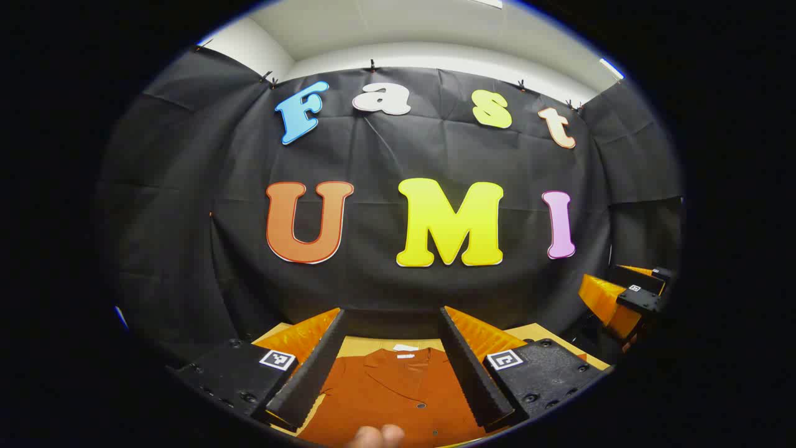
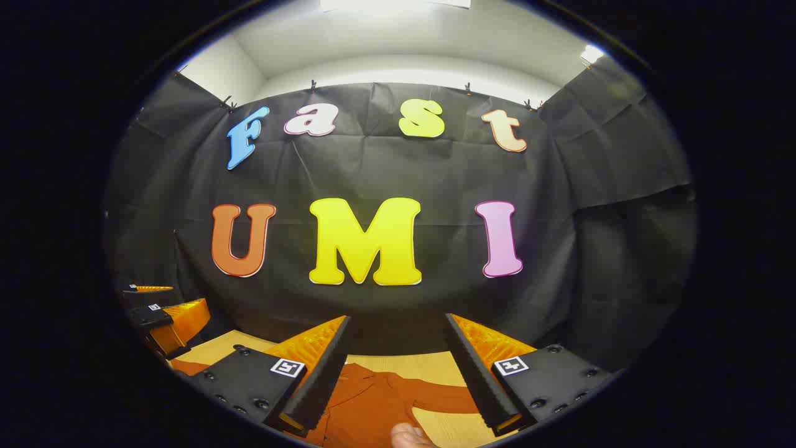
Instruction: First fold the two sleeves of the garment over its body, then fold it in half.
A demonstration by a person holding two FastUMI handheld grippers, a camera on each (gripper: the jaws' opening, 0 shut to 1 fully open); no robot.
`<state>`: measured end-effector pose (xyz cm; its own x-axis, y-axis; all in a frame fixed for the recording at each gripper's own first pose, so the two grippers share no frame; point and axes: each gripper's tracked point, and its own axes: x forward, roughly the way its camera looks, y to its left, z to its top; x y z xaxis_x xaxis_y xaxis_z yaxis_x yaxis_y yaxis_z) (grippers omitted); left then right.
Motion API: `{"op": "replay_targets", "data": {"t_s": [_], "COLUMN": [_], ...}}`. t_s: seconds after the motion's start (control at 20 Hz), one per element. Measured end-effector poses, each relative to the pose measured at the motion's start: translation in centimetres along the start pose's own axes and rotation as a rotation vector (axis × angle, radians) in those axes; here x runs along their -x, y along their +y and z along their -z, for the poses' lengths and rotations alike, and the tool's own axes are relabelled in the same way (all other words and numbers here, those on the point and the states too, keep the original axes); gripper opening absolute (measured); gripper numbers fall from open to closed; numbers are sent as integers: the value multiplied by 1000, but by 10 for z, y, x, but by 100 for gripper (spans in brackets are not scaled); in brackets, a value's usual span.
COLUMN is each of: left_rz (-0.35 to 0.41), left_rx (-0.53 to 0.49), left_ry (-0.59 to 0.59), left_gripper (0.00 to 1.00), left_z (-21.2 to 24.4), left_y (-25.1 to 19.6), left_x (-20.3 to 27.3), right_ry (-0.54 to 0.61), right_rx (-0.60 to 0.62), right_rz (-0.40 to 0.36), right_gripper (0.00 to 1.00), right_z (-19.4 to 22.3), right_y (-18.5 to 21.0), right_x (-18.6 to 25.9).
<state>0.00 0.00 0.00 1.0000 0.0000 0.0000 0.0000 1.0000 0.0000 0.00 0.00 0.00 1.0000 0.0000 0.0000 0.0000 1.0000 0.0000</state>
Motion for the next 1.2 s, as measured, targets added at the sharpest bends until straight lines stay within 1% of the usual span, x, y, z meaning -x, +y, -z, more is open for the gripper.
{"op": "replay_targets", "data": {"t_s": [0.4, 0.55, 0.6, 0.65, 0.7, 0.75, 0.8, 0.85, 0.9, 1.2], "left_rz": [14, 22, 21, 24, 28, 28, 28, 28, 28, 26], "left_rx": [-20, -36, -39, -39, -41, -44, -46, -46, -46, -52], "left_ry": [25, 26, 24, 22, 22, 24, 24, 28, 28, 30], "left_gripper": [96, 96, 88, 96, 87, 96, 96, 87, 96, 96], "left_z": [12, 13, 12, 11, 12, 12, 14, 14, 14, 15], "left_y": [-13, -19, -20, -22, -25, -26, -26, -27, -28, -35], "left_x": [-6, -10, -10, -12, -13, -14, -15, -16, -16, -19], "right_ry": [22, 33, 35, 35, 37, 40, 44, 47, 52, 59], "right_rx": [-5, 1, 4, 8, 9, 7, 9, 8, 3, -2], "right_rz": [-1, -7, -10, -8, -8, -11, -9, -5, -3, 21], "right_gripper": [94, 93, 93, 93, 93, 93, 93, 93, 93, 93], "right_z": [8, 15, 16, 17, 18, 20, 21, 22, 24, 29], "right_y": [-7, -8, -8, -10, -12, -12, -13, -16, -19, -37], "right_x": [-7, -10, -12, -12, -13, -14, -15, -17, -18, -25]}}
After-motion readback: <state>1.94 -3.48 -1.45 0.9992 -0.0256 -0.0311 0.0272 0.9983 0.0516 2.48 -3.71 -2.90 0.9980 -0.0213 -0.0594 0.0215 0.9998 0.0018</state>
